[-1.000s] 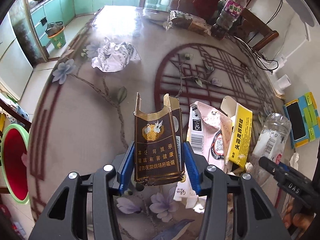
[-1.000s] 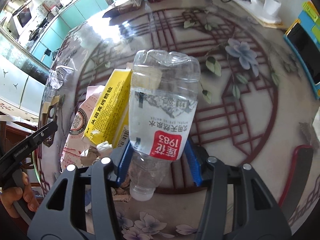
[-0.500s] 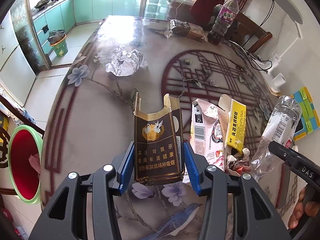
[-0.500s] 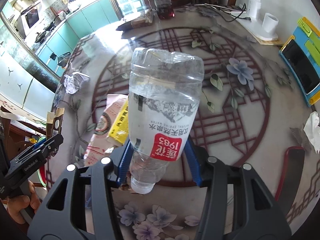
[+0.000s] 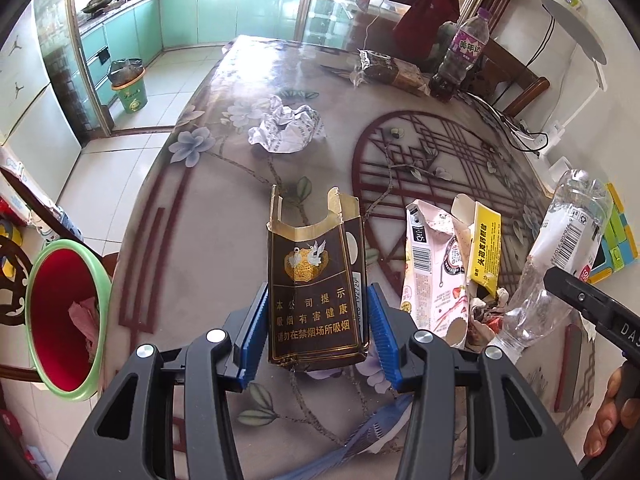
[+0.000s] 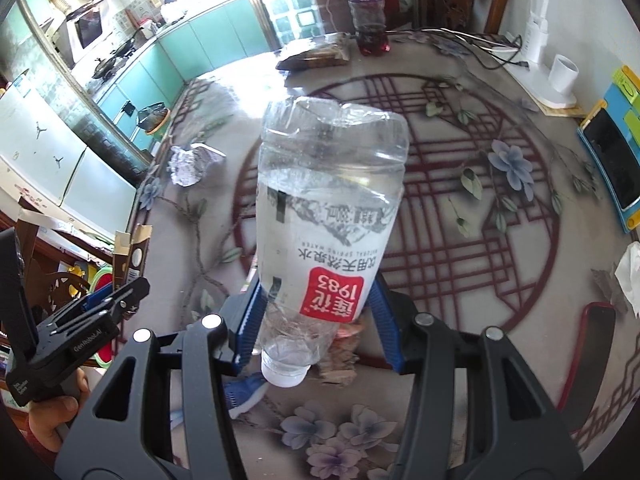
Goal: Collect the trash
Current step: 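Carry the cigarette box and water bottle over the red bin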
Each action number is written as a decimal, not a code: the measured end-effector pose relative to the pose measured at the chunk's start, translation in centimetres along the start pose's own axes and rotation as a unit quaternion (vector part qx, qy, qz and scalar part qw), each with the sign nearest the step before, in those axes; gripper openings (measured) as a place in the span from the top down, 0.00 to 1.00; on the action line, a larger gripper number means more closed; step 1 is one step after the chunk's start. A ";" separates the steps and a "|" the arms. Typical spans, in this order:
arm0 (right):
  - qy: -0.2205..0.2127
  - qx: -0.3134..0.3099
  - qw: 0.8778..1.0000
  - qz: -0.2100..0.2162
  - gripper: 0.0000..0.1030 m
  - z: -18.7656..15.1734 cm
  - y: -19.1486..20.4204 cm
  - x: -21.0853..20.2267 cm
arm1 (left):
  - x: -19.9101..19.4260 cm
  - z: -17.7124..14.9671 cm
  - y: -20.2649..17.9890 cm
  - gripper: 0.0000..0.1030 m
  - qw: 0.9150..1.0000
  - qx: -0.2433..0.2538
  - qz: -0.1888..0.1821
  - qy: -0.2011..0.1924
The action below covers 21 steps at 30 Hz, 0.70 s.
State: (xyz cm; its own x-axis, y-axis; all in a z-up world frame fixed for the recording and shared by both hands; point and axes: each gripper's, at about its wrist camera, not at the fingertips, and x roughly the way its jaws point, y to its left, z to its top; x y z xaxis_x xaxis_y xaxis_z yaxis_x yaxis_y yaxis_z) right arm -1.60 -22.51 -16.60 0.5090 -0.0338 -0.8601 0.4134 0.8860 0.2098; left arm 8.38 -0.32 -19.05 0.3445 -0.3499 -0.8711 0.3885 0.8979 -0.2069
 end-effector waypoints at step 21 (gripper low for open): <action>0.000 -0.075 0.996 0.045 0.53 -0.6 10.1 0.1 | -4.0 -0.9 6.6 0.56 0.999 -0.031 0.021 -0.029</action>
State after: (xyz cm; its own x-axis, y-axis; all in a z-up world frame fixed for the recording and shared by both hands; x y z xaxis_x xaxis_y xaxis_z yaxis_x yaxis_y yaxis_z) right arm 2.19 -13.27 -14.89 0.5384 0.0490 -0.8413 0.2491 0.9444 0.2144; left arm 8.83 7.24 -17.30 0.4085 -0.3256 -0.8527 0.3198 0.9261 -0.2004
